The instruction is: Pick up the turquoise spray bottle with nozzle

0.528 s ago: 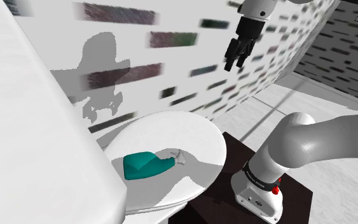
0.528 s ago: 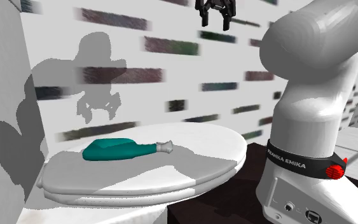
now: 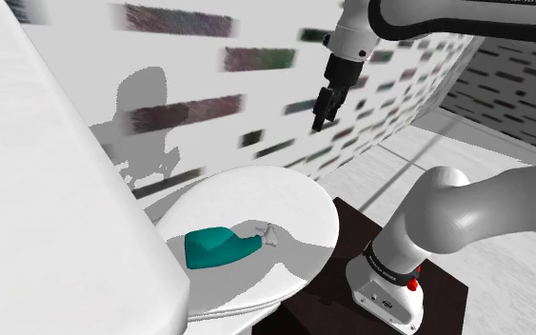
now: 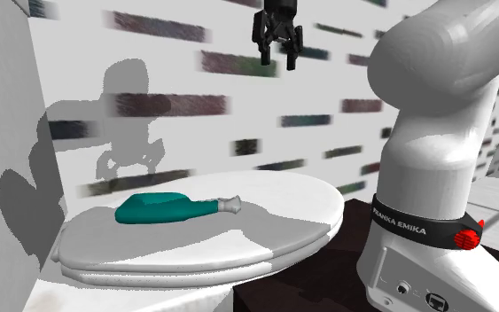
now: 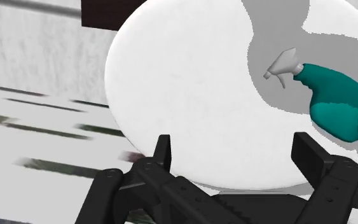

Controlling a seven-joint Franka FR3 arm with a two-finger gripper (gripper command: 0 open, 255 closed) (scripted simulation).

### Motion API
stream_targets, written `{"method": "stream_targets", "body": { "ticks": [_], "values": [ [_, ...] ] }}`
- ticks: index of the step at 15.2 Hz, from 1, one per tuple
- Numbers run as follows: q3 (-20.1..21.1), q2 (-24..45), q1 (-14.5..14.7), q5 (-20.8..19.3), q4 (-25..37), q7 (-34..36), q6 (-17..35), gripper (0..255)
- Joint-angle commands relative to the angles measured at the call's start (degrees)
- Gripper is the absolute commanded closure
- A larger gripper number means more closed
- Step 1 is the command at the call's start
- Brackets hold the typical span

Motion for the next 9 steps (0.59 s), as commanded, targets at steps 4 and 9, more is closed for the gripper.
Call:
{"method": "stream_targets", "body": {
  "ticks": [4,9],
  "values": [
    [1.45,3.12,4.45,1.81,-5.24,-4.56,8.52,0],
    [3.24,7.88,9.14,3.87,-9.55,-9.01,17.68,0]
  ]
}}
